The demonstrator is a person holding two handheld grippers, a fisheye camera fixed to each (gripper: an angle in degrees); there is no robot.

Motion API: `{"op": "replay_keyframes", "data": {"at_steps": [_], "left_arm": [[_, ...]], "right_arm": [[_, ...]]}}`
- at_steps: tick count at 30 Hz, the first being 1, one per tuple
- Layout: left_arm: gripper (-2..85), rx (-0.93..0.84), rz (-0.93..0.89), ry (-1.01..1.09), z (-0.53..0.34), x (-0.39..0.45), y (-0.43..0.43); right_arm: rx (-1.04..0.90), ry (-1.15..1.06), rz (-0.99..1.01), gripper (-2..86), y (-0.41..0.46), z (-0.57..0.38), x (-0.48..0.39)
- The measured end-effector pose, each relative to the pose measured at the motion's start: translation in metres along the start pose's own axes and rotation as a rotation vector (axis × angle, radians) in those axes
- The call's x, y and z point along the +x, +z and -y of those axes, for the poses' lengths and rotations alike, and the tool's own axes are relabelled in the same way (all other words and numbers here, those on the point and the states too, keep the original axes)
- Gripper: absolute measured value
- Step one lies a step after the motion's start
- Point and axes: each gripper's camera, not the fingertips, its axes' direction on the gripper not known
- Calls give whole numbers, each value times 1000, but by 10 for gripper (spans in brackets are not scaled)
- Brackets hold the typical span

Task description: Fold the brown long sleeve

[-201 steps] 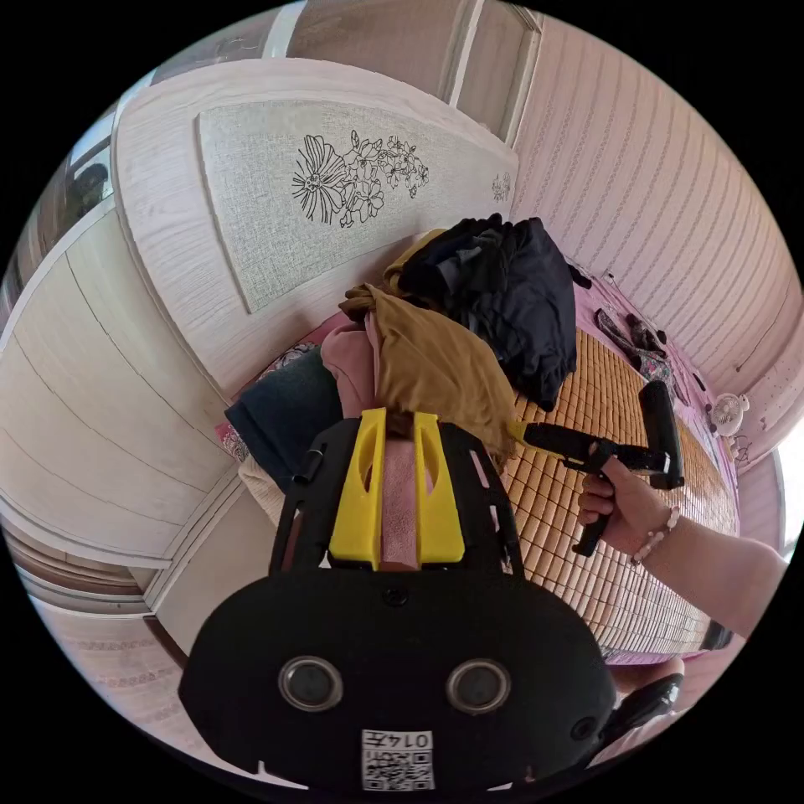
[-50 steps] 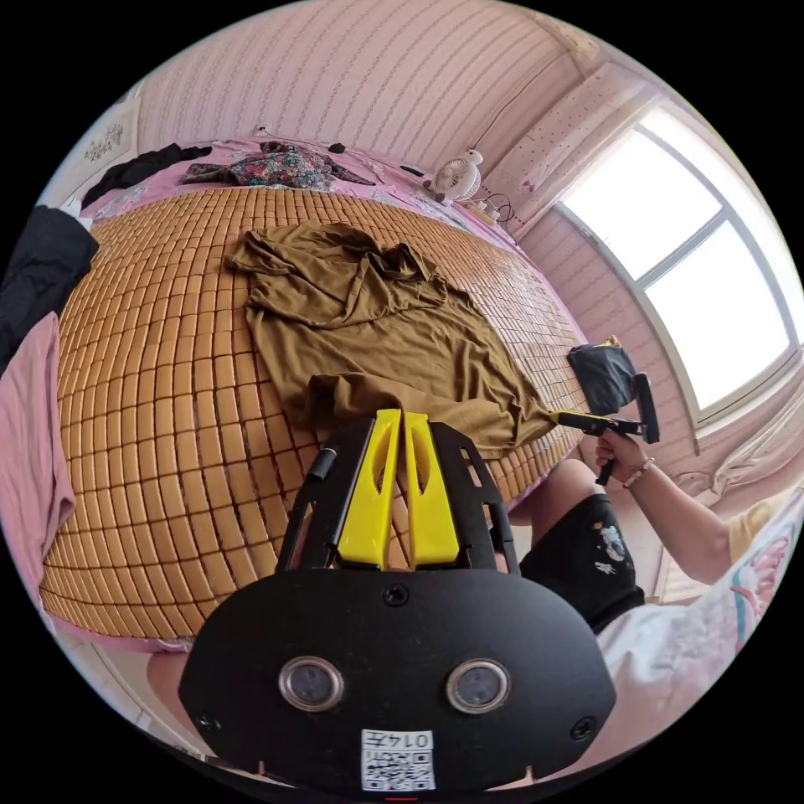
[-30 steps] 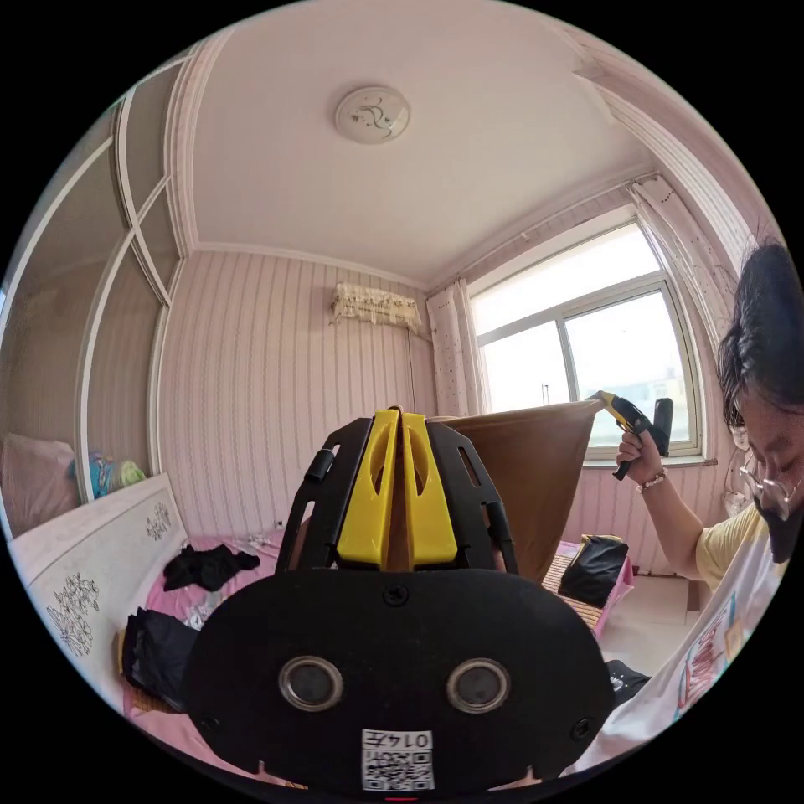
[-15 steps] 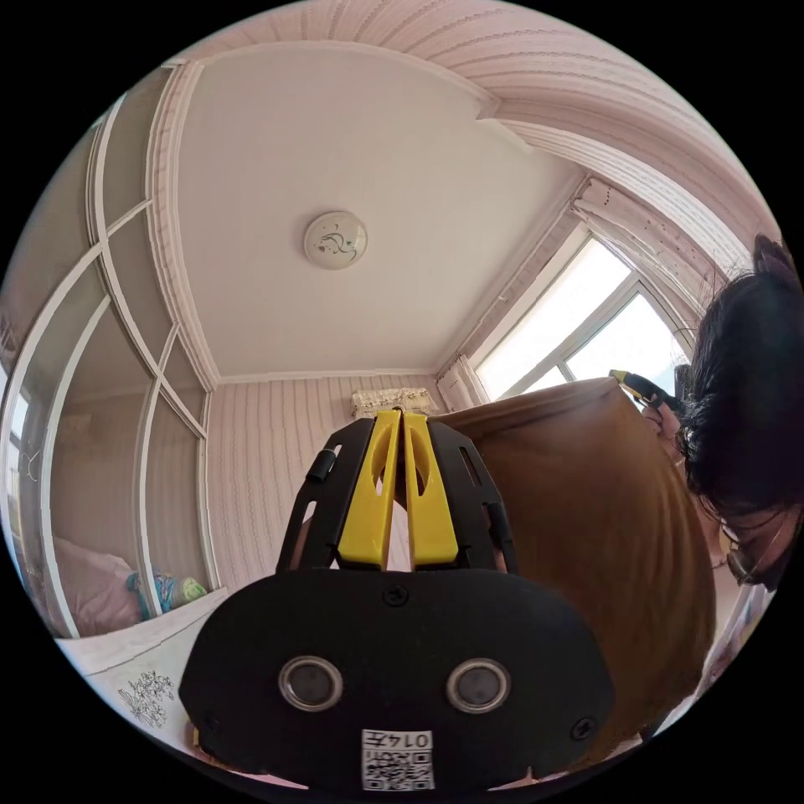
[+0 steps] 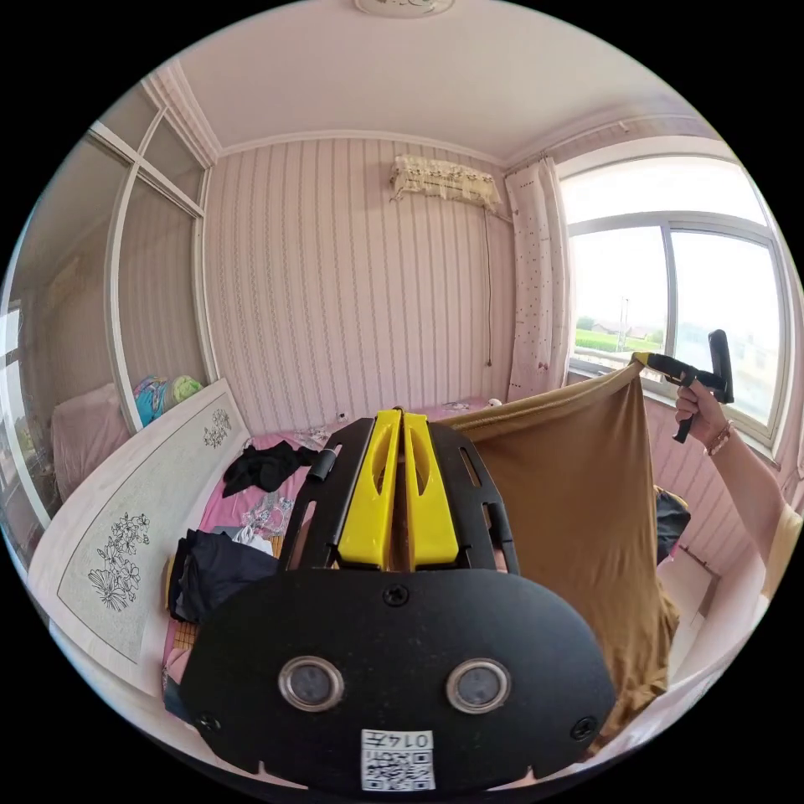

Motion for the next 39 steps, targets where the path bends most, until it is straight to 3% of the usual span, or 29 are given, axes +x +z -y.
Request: {"op": "replay_keyframes", "data": {"at_steps": [5,8,10,13,15,23,27,33,39], "left_arm": [[-7,319,-26,22,88,-6,-39],[-7,334,-41,102,68,-4,-27],[-7,247,-72,151,35,-6,2],[-7,55,-123,143,-50,-18,70],[-7,-76,-148,99,-114,-30,115],[-6,-742,-419,-510,-421,-113,304],[-6,-891,-402,-568,-487,-125,337],[3,-973,-451,-716,-530,-158,354],[29,-1002,-279,-523,-541,-161,359]], "right_arm": [[397,-253,20,5,-47,69,-44],[517,-296,87,5,-53,40,-38],[483,-309,117,6,-38,1,-20],[315,-209,191,6,10,-92,30],[103,-113,166,6,57,-185,67],[-612,398,-16,8,173,-477,167],[-855,534,-93,12,204,-549,186],[-959,489,-265,26,230,-570,194],[-978,441,-357,52,262,-584,195]]}}
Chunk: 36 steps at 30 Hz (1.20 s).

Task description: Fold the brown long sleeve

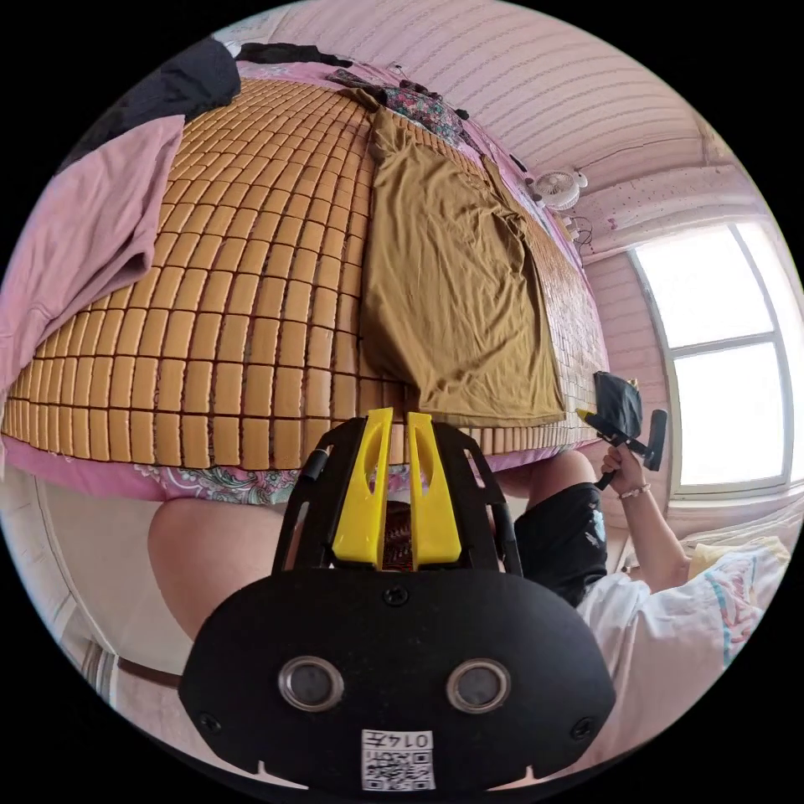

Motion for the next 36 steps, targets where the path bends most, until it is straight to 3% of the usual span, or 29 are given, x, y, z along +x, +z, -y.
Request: {"op": "replay_keyframes", "data": {"at_steps": [5,12,19,28,33,36], "left_arm": [[46,-31,244,149,27,11,31],[47,-44,327,313,57,30,54],[-3,-72,199,263,74,2,57],[-3,26,70,127,27,-81,-27],[28,68,60,34,25,-113,-29],[48,46,-41,5,45,-117,-10]], "right_arm": [[-28,-27,-67,77,29,11,-10],[-16,-10,-53,72,40,13,-4],[-10,9,-53,63,43,9,3],[-5,65,-3,44,42,-2,27],[-6,63,-15,32,41,-11,32],[-9,52,-39,30,41,-16,32]]}}
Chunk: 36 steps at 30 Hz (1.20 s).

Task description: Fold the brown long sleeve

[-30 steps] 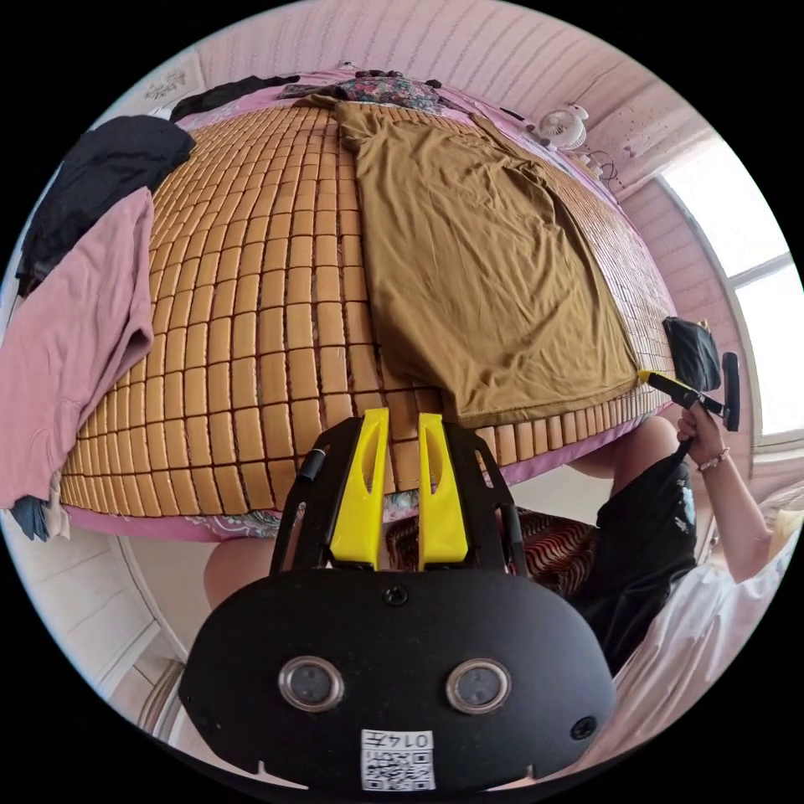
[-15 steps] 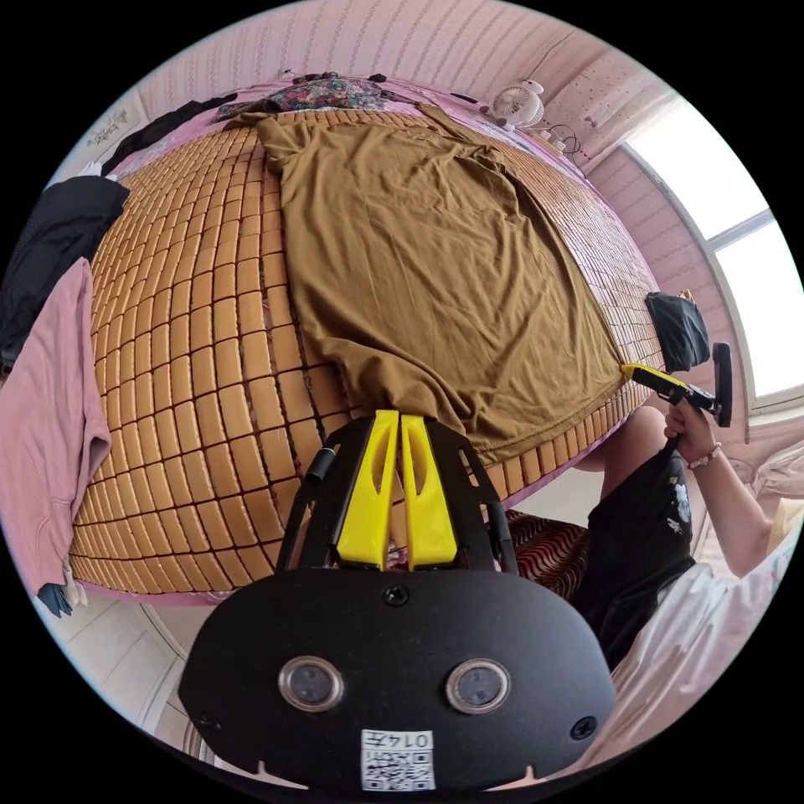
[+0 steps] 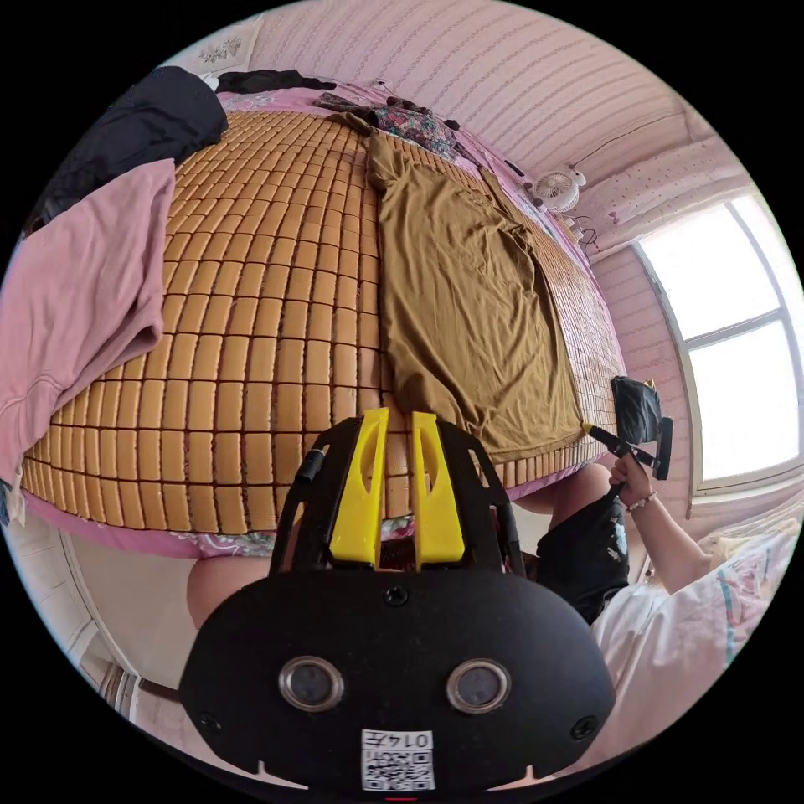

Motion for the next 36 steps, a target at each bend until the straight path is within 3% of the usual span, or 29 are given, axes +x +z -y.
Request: {"op": "replay_keyframes", "data": {"at_steps": [6,11,15,22,28,32,36], "left_arm": [[24,-140,48,26,20,9,38],[-4,20,-206,291,10,74,-10],[-4,-34,-241,314,-6,68,-1],[18,-84,-69,284,-32,50,17],[60,-148,76,442,-33,95,50],[34,-177,208,447,-31,105,82],[12,-169,117,374,-27,86,71]], "right_arm": [[-2,8,13,27,-2,-10,12],[-2,12,26,24,-5,-19,22],[3,15,22,22,-7,-27,29],[30,38,34,22,-10,-41,42],[35,43,39,20,-13,-50,52],[37,51,53,18,-15,-55,60],[14,68,80,14,-17,-56,71]]}}
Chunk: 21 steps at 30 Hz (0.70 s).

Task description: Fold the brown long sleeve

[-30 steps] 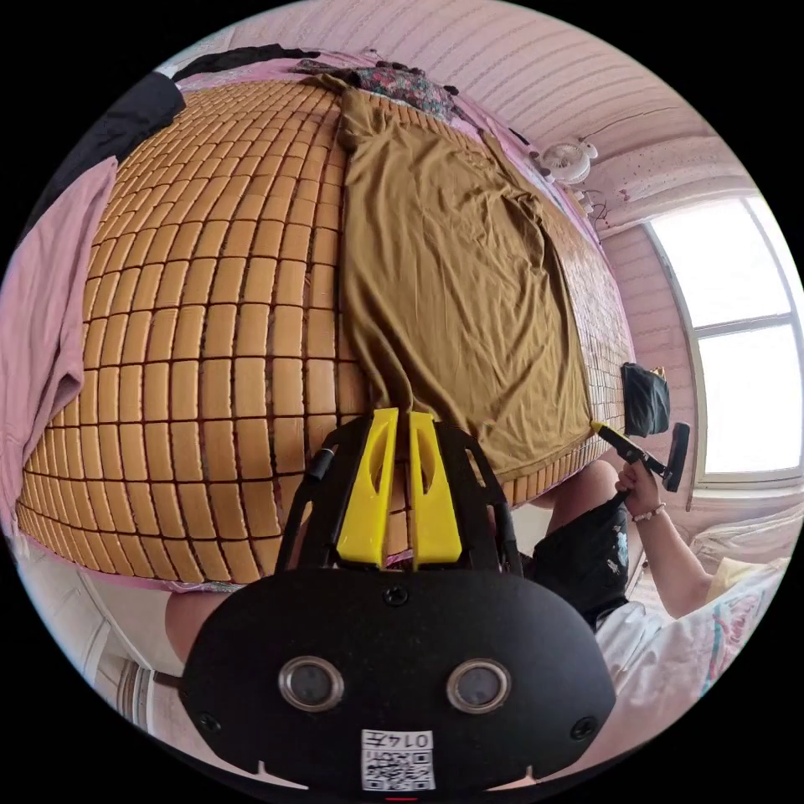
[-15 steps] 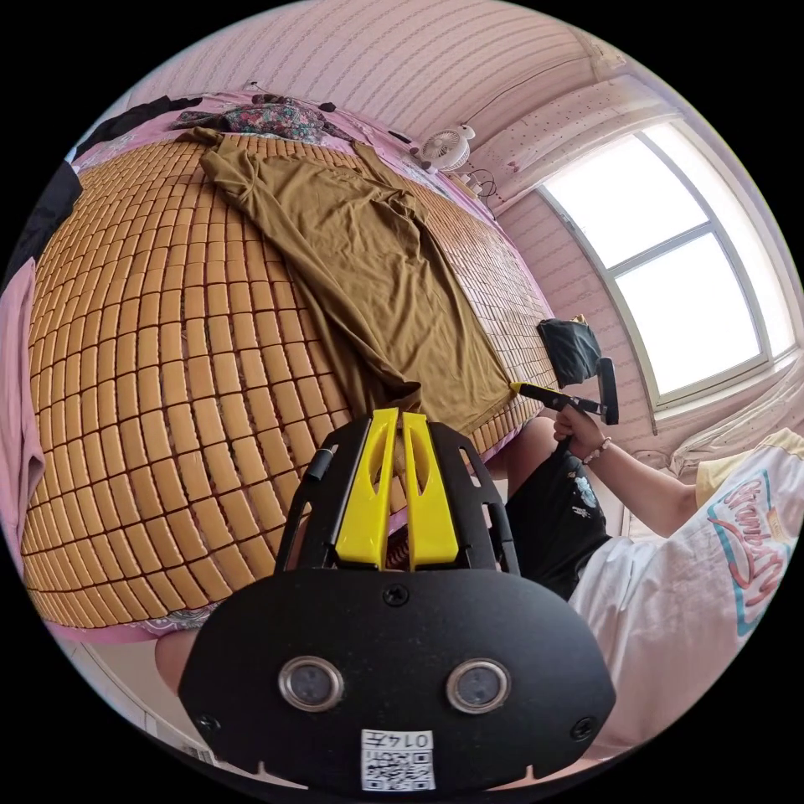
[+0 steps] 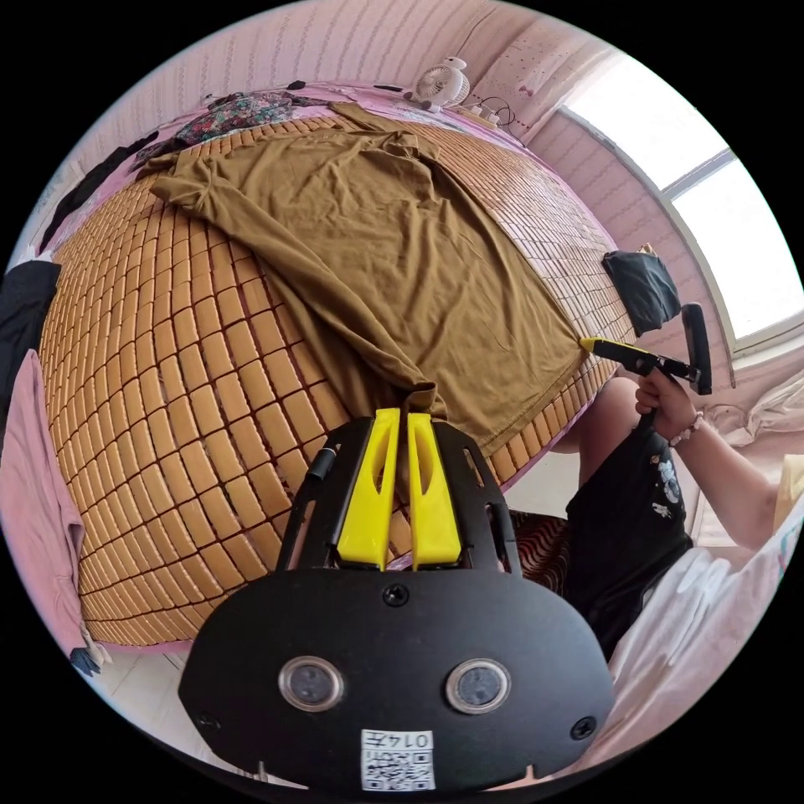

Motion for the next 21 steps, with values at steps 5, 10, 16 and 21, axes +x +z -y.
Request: {"op": "replay_keyframes", "data": {"at_steps": [5,10,16,21], "left_arm": [[0,114,48,-184,-51,-46,-69],[-5,124,-2,-359,-99,-81,-87],[-3,23,-22,-451,-123,-91,-64],[-1,-28,-61,-462,-129,-95,-47]], "right_arm": [[6,-46,25,9,-12,-5,0],[-9,-60,40,10,-23,-17,-1],[-50,-52,58,14,-31,-35,-4],[-123,-22,118,25,-25,-41,0]]}}
